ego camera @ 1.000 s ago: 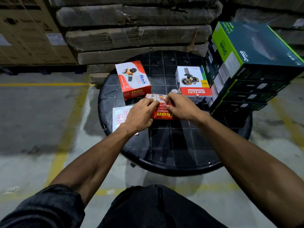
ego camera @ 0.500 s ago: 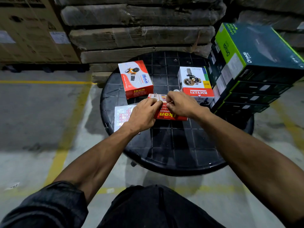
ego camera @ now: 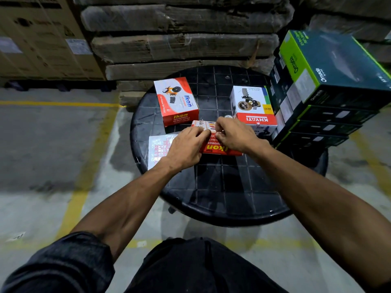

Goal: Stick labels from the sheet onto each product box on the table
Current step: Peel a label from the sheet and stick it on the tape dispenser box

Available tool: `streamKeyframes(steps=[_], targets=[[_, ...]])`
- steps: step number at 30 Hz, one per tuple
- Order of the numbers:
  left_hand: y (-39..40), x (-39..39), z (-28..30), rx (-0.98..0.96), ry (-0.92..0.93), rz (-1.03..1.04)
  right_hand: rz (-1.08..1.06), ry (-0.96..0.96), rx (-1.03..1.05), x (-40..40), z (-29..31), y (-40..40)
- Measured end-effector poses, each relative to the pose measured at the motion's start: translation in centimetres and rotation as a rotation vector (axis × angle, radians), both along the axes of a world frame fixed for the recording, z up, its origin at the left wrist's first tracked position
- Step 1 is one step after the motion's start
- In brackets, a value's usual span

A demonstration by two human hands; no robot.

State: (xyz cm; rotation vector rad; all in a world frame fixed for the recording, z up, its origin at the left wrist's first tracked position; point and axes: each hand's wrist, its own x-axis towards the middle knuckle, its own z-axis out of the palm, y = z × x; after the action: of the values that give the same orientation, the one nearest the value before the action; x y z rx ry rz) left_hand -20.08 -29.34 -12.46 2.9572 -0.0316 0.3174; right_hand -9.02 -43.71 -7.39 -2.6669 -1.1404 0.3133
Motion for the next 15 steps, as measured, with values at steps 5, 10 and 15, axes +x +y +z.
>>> streamKeyframes(steps=[5, 10, 15], targets=[[-0.01, 0.02, -0.04, 0.007, 0.005, 0.005, -0.007, -0.002, -0.002, -0.04, -0.10, 0.10], [-0.10, -0.02, 0.00, -0.001, 0.002, 0.001, -0.009, -0.011, 0.003, -0.04, -0.23, 0.13], [-0.10, -0.08, -0.11, -0.011, -0.017, -0.004, -0.022, -0.029, 0.005, -0.16, -0.17, 0.10]])
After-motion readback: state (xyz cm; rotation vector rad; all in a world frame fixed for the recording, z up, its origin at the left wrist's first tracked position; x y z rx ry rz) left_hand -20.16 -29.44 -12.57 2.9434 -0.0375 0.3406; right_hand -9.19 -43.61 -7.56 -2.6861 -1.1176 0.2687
